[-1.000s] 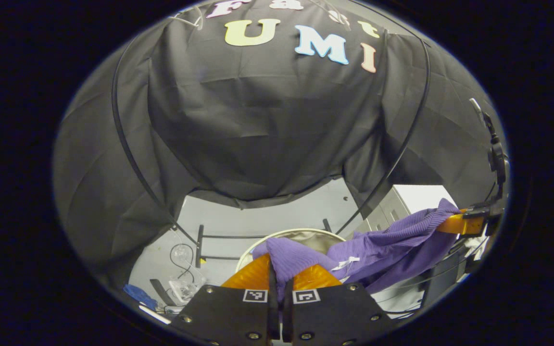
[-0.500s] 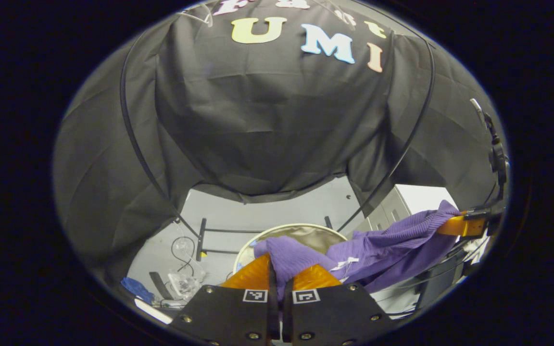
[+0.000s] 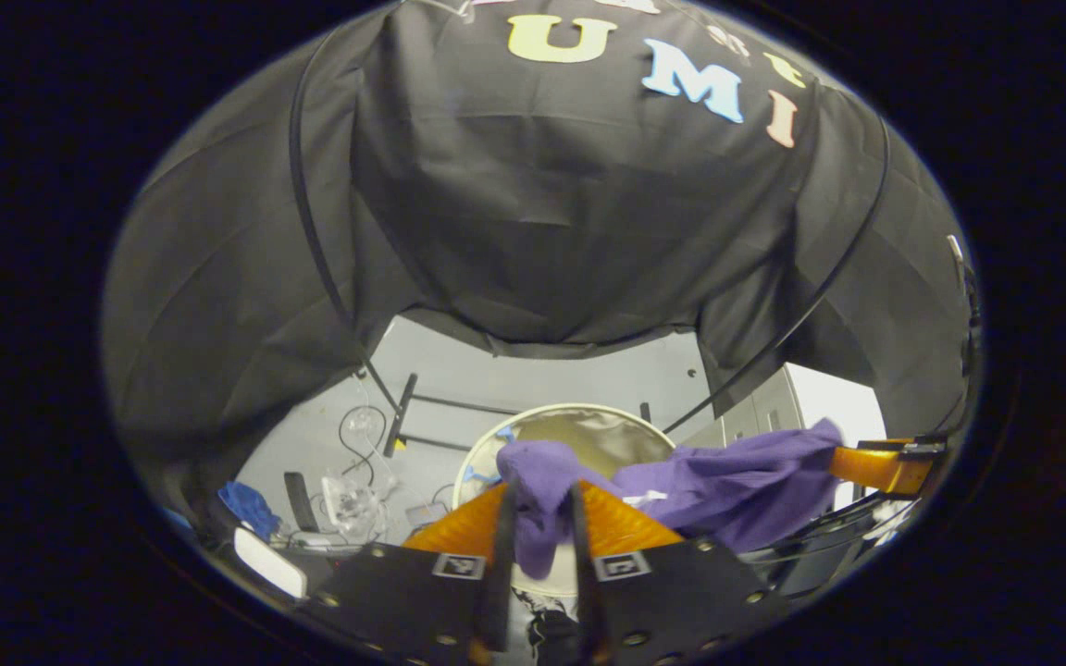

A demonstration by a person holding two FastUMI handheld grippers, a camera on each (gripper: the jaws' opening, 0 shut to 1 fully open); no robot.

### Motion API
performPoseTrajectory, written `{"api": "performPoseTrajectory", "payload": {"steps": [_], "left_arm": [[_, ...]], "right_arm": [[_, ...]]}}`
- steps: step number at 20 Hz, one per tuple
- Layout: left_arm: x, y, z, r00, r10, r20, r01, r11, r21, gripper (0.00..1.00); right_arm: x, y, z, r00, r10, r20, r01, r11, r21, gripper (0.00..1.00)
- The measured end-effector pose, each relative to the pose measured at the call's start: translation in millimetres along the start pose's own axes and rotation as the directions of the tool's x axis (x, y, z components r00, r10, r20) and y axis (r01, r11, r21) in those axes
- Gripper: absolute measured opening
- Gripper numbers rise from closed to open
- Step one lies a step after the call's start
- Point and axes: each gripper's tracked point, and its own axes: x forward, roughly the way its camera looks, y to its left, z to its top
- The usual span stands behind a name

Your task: Grasp the clothes on the hanger with both hands and then place them into the laundry hamper below.

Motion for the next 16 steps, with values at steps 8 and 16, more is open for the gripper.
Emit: {"api": "performPoseTrajectory", "payload": {"steps": [8, 16], "left_arm": [[-68.1, 35.1, 67.2, 0.974, 0.091, 0.206, -0.104, 0.993, 0.054, 0.95], [-177.1, 26.8, 168.3, 0.869, 0.018, 0.494, -0.098, 0.986, 0.136, 1.0]], "right_arm": [[-41.3, -10.8, 51.4, 0.987, -0.013, 0.162, 0.006, 0.999, 0.048, 0.96], [-128.0, -39.8, 123.6, 0.889, -0.1, 0.446, 0.048, 0.991, 0.125, 0.95]]}}
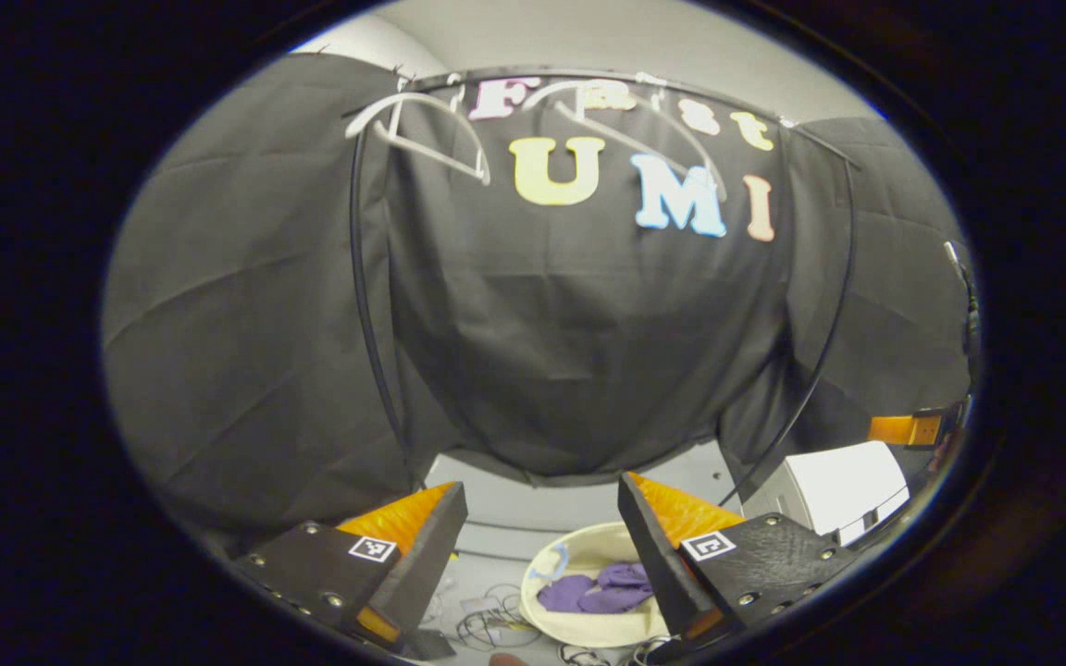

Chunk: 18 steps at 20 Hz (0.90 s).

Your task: Grasp the clothes on the hanger with both hands and then place them into the laundry hamper below.

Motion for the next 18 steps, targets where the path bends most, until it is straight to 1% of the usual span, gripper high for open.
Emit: {"api": "performPoseTrajectory", "payload": {"steps": [2, 4, 5, 7, 8, 9, 10, 11, 12, 13, 14, 15, 16, 17, 18], "left_arm": [[-12.0, 0.2, 36.8, 0.997, -0.002, 0.08, -0.002, 0.999, 0.044, 1.0], [-27.2, -1.3, 71.2, 0.986, -0.005, 0.167, -0.006, 0.998, 0.065, 1.0], [-34.2, -3.5, 95.2, 0.975, -0.002, 0.224, -0.014, 0.997, 0.072, 1.0], [-48.9, -10.4, 147.8, 0.942, -0.011, 0.336, -0.019, 0.996, 0.084, 1.0], [-57.1, -13.7, 165.5, 0.926, -0.015, 0.377, -0.016, 0.997, 0.08, 0.99], [-67.6, -16.0, 178.6, 0.913, -0.024, 0.408, -0.005, 0.997, 0.071, 0.98], [-76.5, -17.9, 188.6, 0.902, -0.034, 0.43, 0.011, 0.998, 0.057, 0.97], [-84.2, -21.3, 200.5, 0.896, -0.042, 0.442, 0.029, 0.999, 0.037, 0.96], [-92.7, -24.0, 211.4, 0.891, -0.048, 0.452, 0.047, 0.999, 0.014, 0.96], [-102.3, -24.5, 221.5, 0.885, -0.054, 0.462, 0.065, 0.998, -0.009, 0.95], [-111.9, -24.9, 224.6, 0.879, -0.058, 0.473, 0.08, 0.996, -0.028, 0.94], [-122.3, -22.2, 231.4, 0.871, -0.056, 0.488, 0.086, 0.996, -0.039, 0.93], [-129.6, -16.4, 236.7, 0.862, -0.044, 0.504, 0.077, 0.996, -0.045, 0.92], [-137.5, -8.3, 243.2, 0.846, -0.019, 0.533, 0.05, 0.998, -0.043, 0.91], [-141.3, 0.0, 248.9, 0.827, 0.013, 0.563, 0.011, 0.999, -0.04, 0.9]], "right_arm": [[-16.5, -5.1, 32.8, 0.996, -0.013, 0.093, 0.012, 1.0, 0.01, 0.95], [-35.8, -11.0, 67.9, 0.982, -0.032, 0.188, 0.031, 0.999, 0.006, 0.95], [-44.3, -13.1, 83.0, 0.972, -0.042, 0.233, 0.042, 0.999, 0.003, 0.95], [-62.2, -15.3, 109.3, 0.948, -0.063, 0.311, 0.067, 0.998, -0.002, 0.95], [-76.2, -17.1, 124.4, 0.93, -0.073, 0.36, 0.082, 0.997, -0.009, 0.92], [-94.0, -17.5, 141.4, 0.907, -0.077, 0.414, 0.094, 0.995, -0.022, 0.95], [-111.3, -18.0, 156.5, 0.882, -0.076, 0.465, 0.107, 0.993, -0.041, 0.95], [-123.0, -18.0, 170.9, 0.856, -0.074, 0.512, 0.121, 0.991, -0.059, 0.92], [-131.4, -18.7, 181.2, 0.834, -0.075, 0.547, 0.135, 0.988, -0.07, 0.92], [-139.9, -19.3, 190.0, 0.815, -0.07, 0.576, 0.143, 0.986, -0.082, 0.95], [-146.2, -18.6, 196.8, 0.801, -0.069, 0.595, 0.15, 0.985, -0.088, 0.95], [-151.6, -17.8, 200.8, 0.789, -0.064, 0.611, 0.155, 0.983, -0.097, 0.93], [-156.7, -20.4, 201.3, 0.786, -0.059, 0.615, 0.155, 0.983, -0.103, 0.93], [-157.7, -25.1, 198.0, 0.791, -0.067, 0.608, 0.159, 0.982, -0.098, 0.95], [-157.8, -29.5, 195.2, 0.8, -0.075, 0.596, 0.154, 0.984, -0.084, 0.94]]}}
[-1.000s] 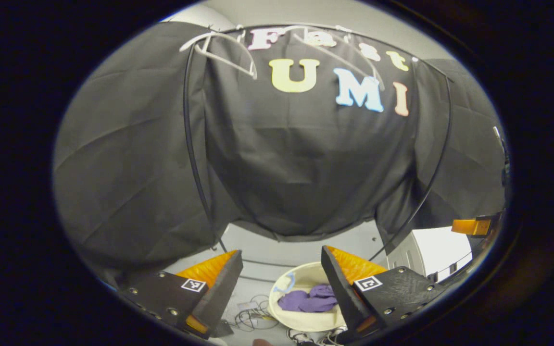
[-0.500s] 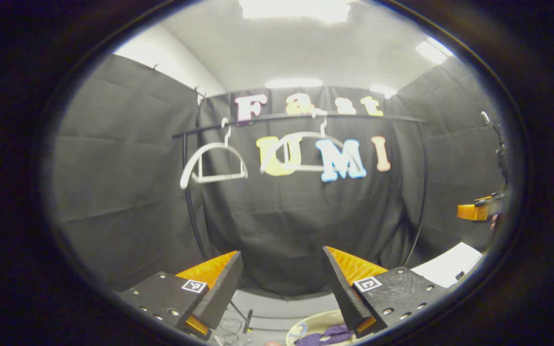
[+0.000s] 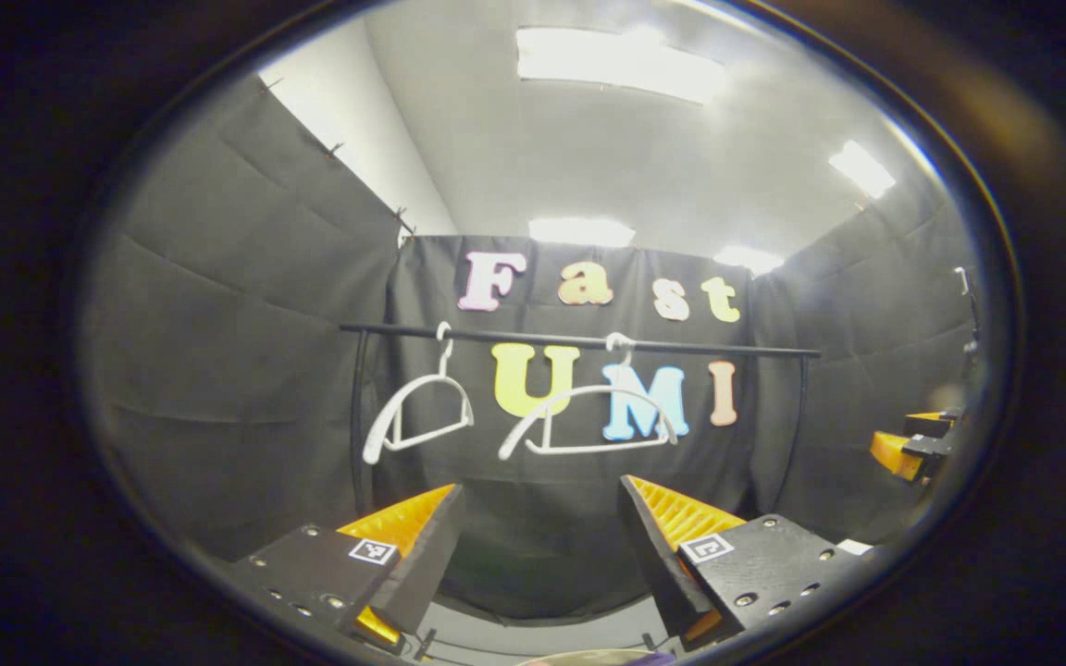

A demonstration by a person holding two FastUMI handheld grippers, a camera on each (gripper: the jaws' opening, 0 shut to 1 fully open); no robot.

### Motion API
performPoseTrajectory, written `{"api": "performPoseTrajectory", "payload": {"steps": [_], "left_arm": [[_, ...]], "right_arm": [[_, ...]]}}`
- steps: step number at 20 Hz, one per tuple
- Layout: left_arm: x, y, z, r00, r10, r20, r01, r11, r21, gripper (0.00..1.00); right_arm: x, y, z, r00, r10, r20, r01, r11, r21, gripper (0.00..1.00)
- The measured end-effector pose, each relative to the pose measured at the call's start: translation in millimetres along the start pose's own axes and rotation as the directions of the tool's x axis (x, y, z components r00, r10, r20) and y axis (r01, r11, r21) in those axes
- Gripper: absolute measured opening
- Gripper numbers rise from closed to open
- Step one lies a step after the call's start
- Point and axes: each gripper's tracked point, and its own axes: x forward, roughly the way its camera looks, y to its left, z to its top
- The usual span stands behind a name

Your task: Grasp the clothes on the hanger with both hands and then place them into the laundry hamper below.

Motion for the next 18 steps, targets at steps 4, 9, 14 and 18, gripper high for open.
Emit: {"api": "performPoseTrajectory", "payload": {"steps": [4, 9, 14, 18], "left_arm": [[6.0, -2.0, -18.9, 1.0, 0.013, -0.015, -0.012, 0.999, 0.037, 0.99], [8.2, -10.0, -49.1, 0.996, 0.005, -0.087, -0.003, 1.0, 0.013, 0.99], [7.2, -20.7, -57.5, 0.993, -0.027, -0.113, 0.029, 0.999, 0.015, 0.94], [15.4, -31.8, -87.6, 0.985, -0.069, -0.161, 0.064, 0.997, -0.037, 0.99]], "right_arm": [[-2.9, -19.1, -7.8, 0.999, -0.038, -0.027, 0.039, 0.999, 0.024, 0.96], [-18.7, -39.9, -24.3, 0.994, -0.071, -0.078, 0.072, 0.997, 0.016, 0.96], [-22.5, -41.1, -29.7, 0.992, -0.067, -0.108, 0.07, 0.997, 0.026, 0.96], [-13.3, -32.1, -29.0, 0.995, -0.048, -0.082, 0.048, 0.999, 0.001, 0.96]]}}
